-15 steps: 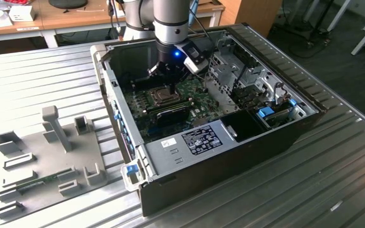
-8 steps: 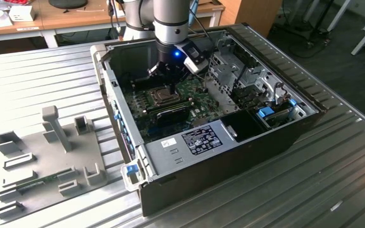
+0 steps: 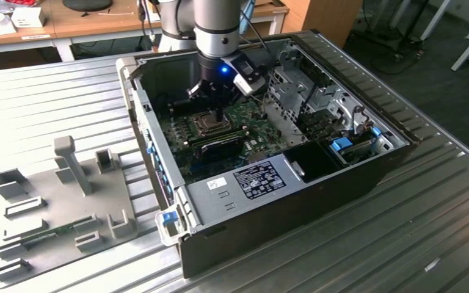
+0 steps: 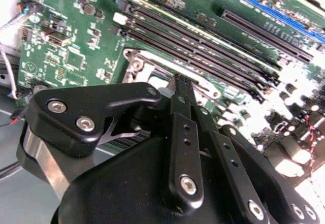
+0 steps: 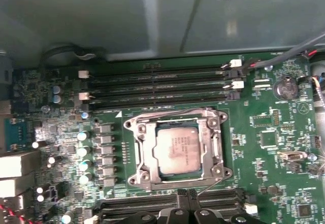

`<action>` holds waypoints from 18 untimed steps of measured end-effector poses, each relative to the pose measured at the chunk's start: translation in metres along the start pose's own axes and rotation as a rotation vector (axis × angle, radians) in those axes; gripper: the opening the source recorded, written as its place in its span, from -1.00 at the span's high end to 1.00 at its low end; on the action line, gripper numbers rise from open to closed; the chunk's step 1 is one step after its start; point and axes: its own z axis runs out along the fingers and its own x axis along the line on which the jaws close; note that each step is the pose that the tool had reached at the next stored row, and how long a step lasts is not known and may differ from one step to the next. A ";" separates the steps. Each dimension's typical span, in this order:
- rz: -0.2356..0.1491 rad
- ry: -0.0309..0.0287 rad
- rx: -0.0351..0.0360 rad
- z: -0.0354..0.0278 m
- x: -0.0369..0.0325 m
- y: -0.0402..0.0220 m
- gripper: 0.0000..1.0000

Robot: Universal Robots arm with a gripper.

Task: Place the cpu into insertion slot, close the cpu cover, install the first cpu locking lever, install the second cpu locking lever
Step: 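Install the second cpu locking lever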

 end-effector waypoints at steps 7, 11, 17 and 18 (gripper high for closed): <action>-0.001 -0.0029 0.0005 -0.0008 0.0143 -0.0012 0.79; -0.001 -0.0038 0.0011 -0.0007 0.0196 -0.0019 0.79; -0.002 -0.0057 0.0009 -0.0010 0.0268 -0.0067 0.79; -0.002 -0.0057 0.0008 -0.0010 0.0274 -0.0086 0.79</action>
